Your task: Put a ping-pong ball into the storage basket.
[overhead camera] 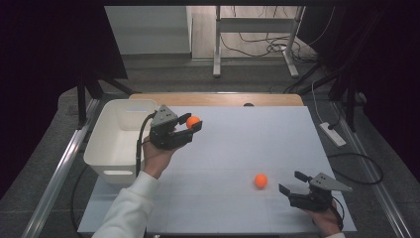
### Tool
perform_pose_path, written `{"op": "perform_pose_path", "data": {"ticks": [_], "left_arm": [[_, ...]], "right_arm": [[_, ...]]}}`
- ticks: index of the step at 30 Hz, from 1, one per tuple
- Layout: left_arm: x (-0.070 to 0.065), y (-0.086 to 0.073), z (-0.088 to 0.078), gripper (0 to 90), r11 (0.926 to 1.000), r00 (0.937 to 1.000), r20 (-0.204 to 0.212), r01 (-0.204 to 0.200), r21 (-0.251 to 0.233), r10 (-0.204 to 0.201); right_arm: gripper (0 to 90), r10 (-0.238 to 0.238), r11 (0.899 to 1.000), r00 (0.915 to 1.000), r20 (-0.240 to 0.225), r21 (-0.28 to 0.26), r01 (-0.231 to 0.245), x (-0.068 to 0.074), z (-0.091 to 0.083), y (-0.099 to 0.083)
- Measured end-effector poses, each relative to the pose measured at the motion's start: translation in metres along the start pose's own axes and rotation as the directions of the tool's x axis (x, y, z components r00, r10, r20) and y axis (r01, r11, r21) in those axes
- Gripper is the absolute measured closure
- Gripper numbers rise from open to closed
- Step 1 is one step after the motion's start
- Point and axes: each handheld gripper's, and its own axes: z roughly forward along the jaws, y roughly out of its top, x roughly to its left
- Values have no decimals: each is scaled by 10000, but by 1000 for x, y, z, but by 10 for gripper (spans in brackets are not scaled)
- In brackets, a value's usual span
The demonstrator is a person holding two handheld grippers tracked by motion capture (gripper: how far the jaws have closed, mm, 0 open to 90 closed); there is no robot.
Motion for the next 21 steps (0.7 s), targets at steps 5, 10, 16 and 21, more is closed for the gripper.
{"op": "perform_pose_path", "data": {"ticks": [5,10,16,21], "left_arm": [[1,2,-4,506,10000,10000,-47,-15,-62,14],[1,5,-7,506,9998,9999,-116,-119,-126,118],[4,8,-13,506,9996,9998,-182,-57,-283,52],[5,10,-15,506,9995,9996,-253,-123,-285,116]], "right_arm": [[172,0,10000,10000,-2,14,0,0,0,0],[172,-2,10000,10000,-5,18,2,0,0,0],[172,-16,10000,10000,15,15,16,0,0,0],[172,-18,10000,10000,-11,42,18,0,0,0]]}}
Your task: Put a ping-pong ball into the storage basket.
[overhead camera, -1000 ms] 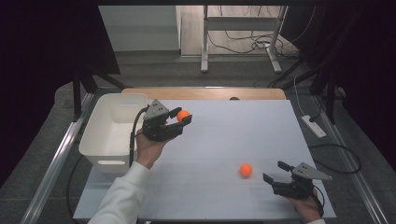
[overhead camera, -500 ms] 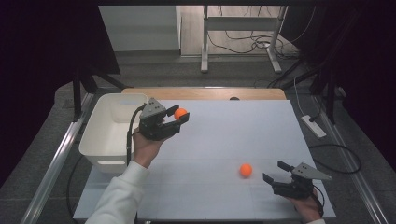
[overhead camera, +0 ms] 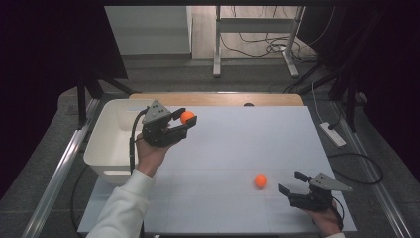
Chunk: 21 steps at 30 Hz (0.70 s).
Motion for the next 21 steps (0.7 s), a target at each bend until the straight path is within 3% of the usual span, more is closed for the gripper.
{"op": "perform_pose_path", "data": {"ticks": [21], "left_arm": [[12,4,-13,505,9995,9993,-302,234,-194,-240]], "right_arm": [[172,-8,10000,10000,11,-26,8,1,0,0]]}}
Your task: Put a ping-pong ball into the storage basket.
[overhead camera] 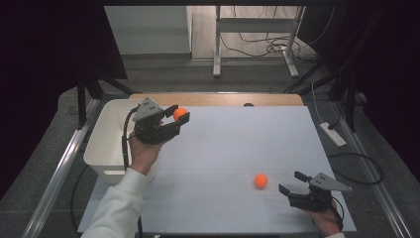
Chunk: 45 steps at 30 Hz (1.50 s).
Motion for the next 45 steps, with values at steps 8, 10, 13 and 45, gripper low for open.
{"op": "perform_pose_path", "data": {"ticks": [8,10,13,45], "left_arm": [[7,0,-4,506,10000,9997,-223,87,22,-87],[7,0,-5,506,10000,9996,-252,86,20,-85],[10,0,-6,506,9999,9994,-329,123,1,-123],[49,-6,-21,506,9971,9864,-1477,751,109,-727]], "right_arm": [[172,14,10000,10000,15,-4,-14,0,0,0],[172,9,10000,10000,14,-4,-9,0,0,0],[172,13,10000,10000,13,-3,-13,0,0,0],[172,-6,10000,10000,84,-38,6,-1,0,0]]}}
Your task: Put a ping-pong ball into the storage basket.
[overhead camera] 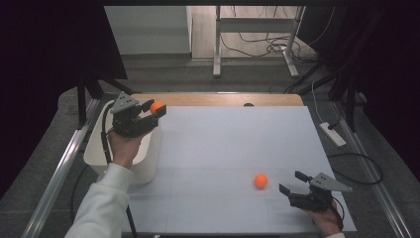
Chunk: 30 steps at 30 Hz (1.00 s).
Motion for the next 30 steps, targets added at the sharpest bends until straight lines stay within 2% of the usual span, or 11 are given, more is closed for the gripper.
{"op": "perform_pose_path", "data": {"ticks": [24,30], "left_arm": [[26,-3,-7,506,9993,9967,-743,336,172,-322],[32,-2,-6,506,9990,9950,-970,276,349,-241]], "right_arm": [[172,-42,10000,10000,-1,39,42,1,1,0],[173,-53,10000,10000,1,51,53,1,1,0]]}}
